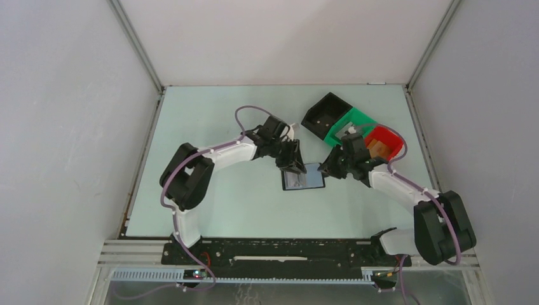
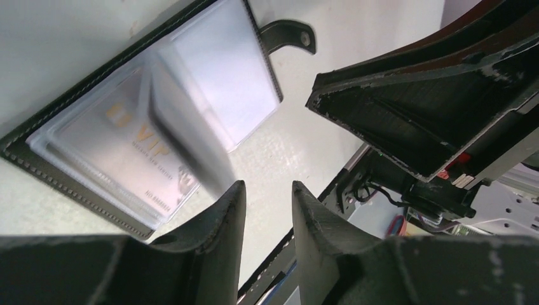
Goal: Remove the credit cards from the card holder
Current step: Remove the credit card from the card holder.
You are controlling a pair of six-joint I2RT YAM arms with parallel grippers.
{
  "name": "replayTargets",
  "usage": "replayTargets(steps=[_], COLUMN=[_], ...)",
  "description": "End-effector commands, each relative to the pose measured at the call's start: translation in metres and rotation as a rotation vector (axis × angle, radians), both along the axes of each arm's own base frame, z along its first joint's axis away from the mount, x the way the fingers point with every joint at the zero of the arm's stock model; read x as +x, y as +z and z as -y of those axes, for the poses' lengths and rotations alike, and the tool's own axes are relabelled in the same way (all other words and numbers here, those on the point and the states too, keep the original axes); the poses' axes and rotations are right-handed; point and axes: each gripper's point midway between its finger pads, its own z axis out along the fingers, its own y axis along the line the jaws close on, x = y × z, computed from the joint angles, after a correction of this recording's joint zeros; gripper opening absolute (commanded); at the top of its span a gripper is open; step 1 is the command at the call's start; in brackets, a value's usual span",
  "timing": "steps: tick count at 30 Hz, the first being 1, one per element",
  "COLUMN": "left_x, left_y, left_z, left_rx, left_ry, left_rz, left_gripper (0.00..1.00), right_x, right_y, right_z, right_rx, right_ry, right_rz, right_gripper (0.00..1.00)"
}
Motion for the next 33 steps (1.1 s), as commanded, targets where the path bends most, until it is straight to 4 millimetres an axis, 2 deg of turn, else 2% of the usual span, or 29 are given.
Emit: replayTargets(steps=[1, 5, 9, 13, 22, 28, 33], left_x=[0.011, 0.013, 0.013, 0.016, 0.026, 0.025, 0.023], left_y=[0.024, 0.012, 0.005, 0.006, -0.006, -0.018, -0.025], left_z=[0.023, 0.031, 0.030, 0.015, -0.029, -0.033, -0.032], left_rx=[-0.075, -0.057, -0.025, 0.025, 0.110, 0.131, 0.139], left_ry=[-0.032, -0.043, -0.043, 0.001, 0.123, 0.119, 0.102], left_rz=[0.033, 0.008, 0.007, 0.055, 0.075, 0.042, 0.017], left_gripper=[0.38, 0.38, 0.38, 0.39, 0.42, 0.47, 0.47], right_x=[-0.005, -0.005, -0.007, -0.008, -0.006, 0.006, 0.012], right_y=[0.006, 0.010, 0.014, 0.014, 0.003, -0.011, -0.014], right_z=[0.011, 0.019, 0.023, 0.022, 0.000, 0.003, 0.002], right_rx=[0.019, 0.023, 0.026, 0.025, 0.031, 0.002, 0.000], right_ry=[-0.029, -0.051, -0.060, -0.038, 0.026, 0.000, -0.005], right_rz=[0.005, 0.014, 0.025, 0.025, 0.012, -0.018, -0.021], right_gripper=[0.34, 0.34, 0.34, 0.34, 0.35, 0.35, 0.35])
